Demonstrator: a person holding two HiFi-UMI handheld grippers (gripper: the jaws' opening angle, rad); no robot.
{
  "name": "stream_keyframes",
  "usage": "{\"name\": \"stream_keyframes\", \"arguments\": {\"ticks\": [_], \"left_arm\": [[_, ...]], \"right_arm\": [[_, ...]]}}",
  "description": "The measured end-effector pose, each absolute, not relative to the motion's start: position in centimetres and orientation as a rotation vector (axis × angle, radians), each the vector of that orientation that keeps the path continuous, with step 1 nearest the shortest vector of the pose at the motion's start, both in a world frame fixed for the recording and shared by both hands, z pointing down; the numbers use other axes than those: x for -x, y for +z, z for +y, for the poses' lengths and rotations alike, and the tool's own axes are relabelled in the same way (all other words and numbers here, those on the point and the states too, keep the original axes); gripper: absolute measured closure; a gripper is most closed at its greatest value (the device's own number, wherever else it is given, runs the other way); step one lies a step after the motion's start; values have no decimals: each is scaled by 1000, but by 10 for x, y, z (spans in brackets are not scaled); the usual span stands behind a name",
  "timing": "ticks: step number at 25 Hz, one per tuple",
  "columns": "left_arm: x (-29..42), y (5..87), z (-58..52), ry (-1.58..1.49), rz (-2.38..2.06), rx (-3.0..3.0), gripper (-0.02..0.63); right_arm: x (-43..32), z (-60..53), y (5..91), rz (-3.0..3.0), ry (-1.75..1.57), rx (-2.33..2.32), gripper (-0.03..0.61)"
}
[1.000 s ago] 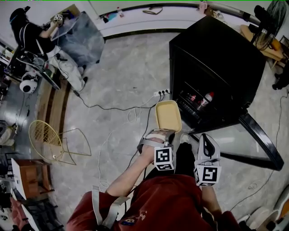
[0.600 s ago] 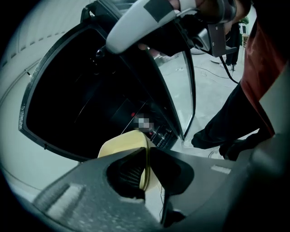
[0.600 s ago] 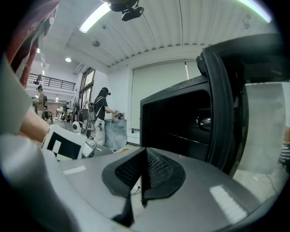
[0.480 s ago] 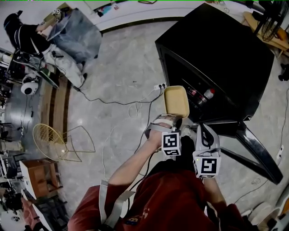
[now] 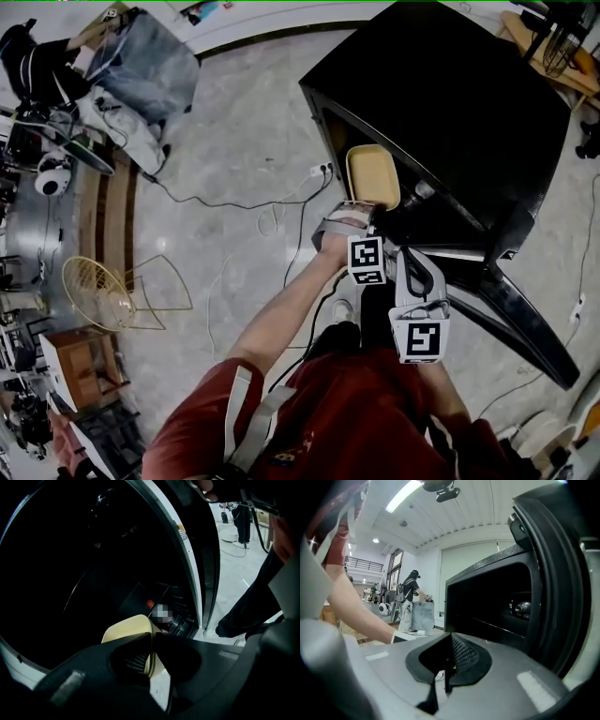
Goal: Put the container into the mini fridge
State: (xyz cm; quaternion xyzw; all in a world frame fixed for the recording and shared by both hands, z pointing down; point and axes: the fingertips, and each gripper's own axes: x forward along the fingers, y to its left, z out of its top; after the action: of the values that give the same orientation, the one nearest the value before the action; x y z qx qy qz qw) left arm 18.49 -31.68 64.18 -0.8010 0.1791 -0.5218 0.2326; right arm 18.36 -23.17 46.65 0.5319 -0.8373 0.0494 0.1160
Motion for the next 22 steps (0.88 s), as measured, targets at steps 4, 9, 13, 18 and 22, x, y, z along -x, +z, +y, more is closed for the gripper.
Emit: {"name": "stream_keyframes", "arguments": {"ticks": [4,9,13,18,22], "left_arm": [[-189,654,-334,-1426,470,2184,566],[-200,669,-352,-1406,435,2160,568],[-206,677,-368,-1388,428,2137,568],[-210,682,-388,-1373,401,2067,568],[-213,680,-398,-1336,383,2038,566]], "right_arm": [[-183,-234,467,-2454,171,-1573,580],[-184,-238,468,-2465,153,-1567,580],[-183,-240,471,-2462,180,-1587,580],[-186,-241,471,-2437,178,-1614,580],[-187,-243,473,-2398,184,-1644,580]]}}
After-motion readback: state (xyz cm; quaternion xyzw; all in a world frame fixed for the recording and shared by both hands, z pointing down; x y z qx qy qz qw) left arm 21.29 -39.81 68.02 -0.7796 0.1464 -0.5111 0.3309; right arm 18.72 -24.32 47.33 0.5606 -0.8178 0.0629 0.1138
